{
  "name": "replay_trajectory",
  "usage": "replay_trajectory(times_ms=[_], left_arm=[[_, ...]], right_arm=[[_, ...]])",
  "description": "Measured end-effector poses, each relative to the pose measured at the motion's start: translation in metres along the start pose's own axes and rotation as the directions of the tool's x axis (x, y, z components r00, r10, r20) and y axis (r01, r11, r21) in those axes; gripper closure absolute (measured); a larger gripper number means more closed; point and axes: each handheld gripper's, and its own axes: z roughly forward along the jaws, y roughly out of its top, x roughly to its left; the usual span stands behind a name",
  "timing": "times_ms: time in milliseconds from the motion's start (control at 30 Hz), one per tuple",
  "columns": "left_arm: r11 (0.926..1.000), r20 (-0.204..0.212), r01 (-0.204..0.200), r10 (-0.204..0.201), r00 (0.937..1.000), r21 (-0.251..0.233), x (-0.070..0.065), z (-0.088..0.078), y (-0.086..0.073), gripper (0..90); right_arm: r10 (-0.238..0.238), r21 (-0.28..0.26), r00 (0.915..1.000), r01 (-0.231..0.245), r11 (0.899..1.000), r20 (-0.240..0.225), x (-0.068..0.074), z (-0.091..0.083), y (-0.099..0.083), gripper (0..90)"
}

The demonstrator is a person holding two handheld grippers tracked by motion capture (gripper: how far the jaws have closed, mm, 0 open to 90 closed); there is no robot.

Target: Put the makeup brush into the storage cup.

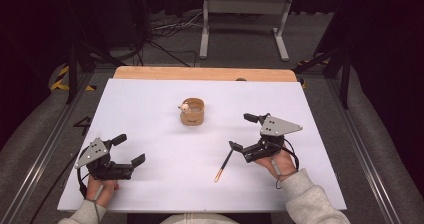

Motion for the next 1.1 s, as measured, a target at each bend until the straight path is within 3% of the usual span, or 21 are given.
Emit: replay_trajectory(times_ms=[67, 167, 333, 400, 500, 567, 800, 833, 933, 1067, 1100], left_arm=[[1.0, 0.0, 0.0, 0.0, 1.0, -0.002, 0.0, 0.0, 0.0, 0.2], [1.0, 0.008, 0.002, -0.002, 1.0, -0.002, -0.001, -0.001, 0.0, 0.2], [0.9999, 0.011, -0.009, 0.009, 0.9999, 0.005, -0.001, -0.001, 0.001, 0.2], [1.0, 0.01, -0.008, 0.008, 0.9999, 0.005, -0.001, 0.0, 0.001, 0.2], [1.0, 0.007, -0.006, 0.006, 1.0, 0.006, -0.001, 0.0, 0.001, 0.2], [1.0, 0.008, -0.005, 0.005, 1.0, 0.006, -0.001, 0.001, 0.0, 0.2], [0.9999, 0.008, -0.007, 0.007, 0.9999, 0.012, -0.001, 0.001, 0.0, 0.2], [0.9999, 0.008, -0.007, 0.007, 0.9999, 0.012, -0.001, 0.001, 0.0, 0.2], [0.9998, 0.012, -0.011, 0.011, 0.9999, 0.015, -0.001, 0.001, 0.0, 0.2], [0.9998, 0.017, -0.008, 0.008, 0.9998, 0.018, -0.002, 0.001, 0.0, 0.2], [0.9998, 0.019, -0.008, 0.008, 0.9998, 0.019, -0.002, 0.001, 0.0, 0.2]], right_arm=[[0.001, 0.009, 0.9999, -0.001, 1.0, -0.016, -0.001, 0.001, 0.002, 0.8], [0.01, 0.068, 0.9978, -0.006, 0.998, -0.066, -0.003, 0.006, 0.01, 1.4], [0.018, 0.177, 0.9933, 0.003, 0.984, -0.114, -0.006, 0.016, 0.018, 1.7], [0.013, 0.197, 0.9929, 0.011, 0.98, -0.119, -0.007, 0.017, 0.02, 1.7], [-0.023, 0.273, 0.9891, 0.063, 0.96, -0.145, -0.009, 0.024, 0.027, 2.1], [-0.028, 0.289, 0.9883, 0.071, 0.955, -0.15, -0.009, 0.025, 0.029, 2.0], [-0.051, 0.398, 0.9794, 0.126, 0.909, -0.195, -0.01, 0.033, 0.035, 2.3], [-0.051, 0.398, 0.9794, 0.126, 0.909, -0.195, -0.01, 0.033, 0.035, 2.3], [-0.066, 0.439, 0.9741, 0.157, 0.885, -0.216, -0.011, 0.036, 0.038, 2.4], [-0.071, 0.469, 0.9685, 0.179, 0.865, -0.239, -0.01, 0.04, 0.042, 3.2], [-0.071, 0.469, 0.9685, 0.179, 0.865, -0.239, -0.01, 0.04, 0.042, 3.2]])
